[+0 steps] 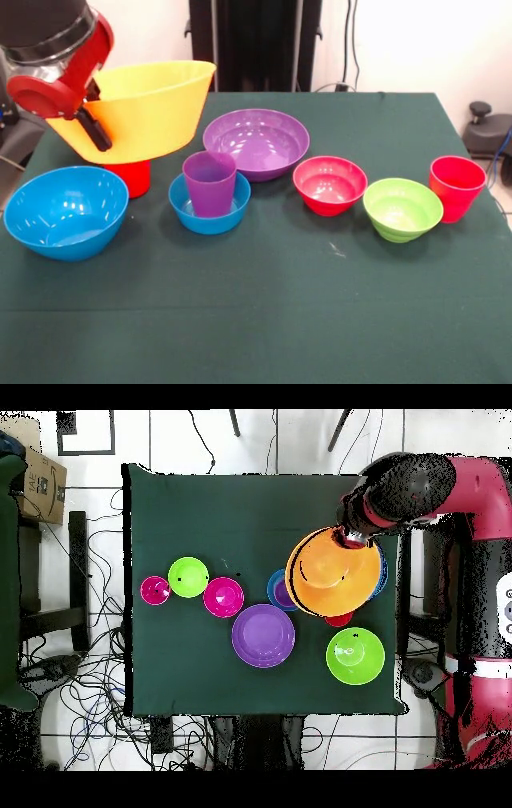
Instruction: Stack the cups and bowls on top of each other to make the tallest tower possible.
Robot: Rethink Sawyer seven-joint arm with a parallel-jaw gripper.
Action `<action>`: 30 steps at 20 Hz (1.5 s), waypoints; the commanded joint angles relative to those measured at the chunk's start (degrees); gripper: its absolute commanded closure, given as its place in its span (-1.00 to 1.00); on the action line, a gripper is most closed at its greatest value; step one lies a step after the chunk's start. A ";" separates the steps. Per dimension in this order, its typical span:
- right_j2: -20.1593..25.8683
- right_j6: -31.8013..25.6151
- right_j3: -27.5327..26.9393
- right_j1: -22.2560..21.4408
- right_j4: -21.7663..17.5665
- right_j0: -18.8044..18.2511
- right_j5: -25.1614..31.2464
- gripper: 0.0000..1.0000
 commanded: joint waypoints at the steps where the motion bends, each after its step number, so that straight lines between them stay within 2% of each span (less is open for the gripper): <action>1: -11.82 6.61 2.64 -3.71 3.79 3.63 -1.10 1.00; 3: -14.28 0.21 1.85 -6.16 1.77 4.54 2.31 1.00; 6: -16.23 -0.43 -0.51 -6.68 2.17 5.86 3.59 1.00; 9: -19.39 2.31 -3.67 -7.39 1.02 8.91 5.70 1.00; 11: -20.33 8.74 -3.98 -5.57 3.36 9.96 3.52 1.00; 13: -22.20 10.96 -3.33 -4.81 3.93 10.74 2.57 1.00; 22: -27.63 15.54 -2.25 -5.25 6.90 13.91 -1.01 1.00; 30: -30.25 16.58 -3.03 -7.37 12.31 15.77 0.09 1.00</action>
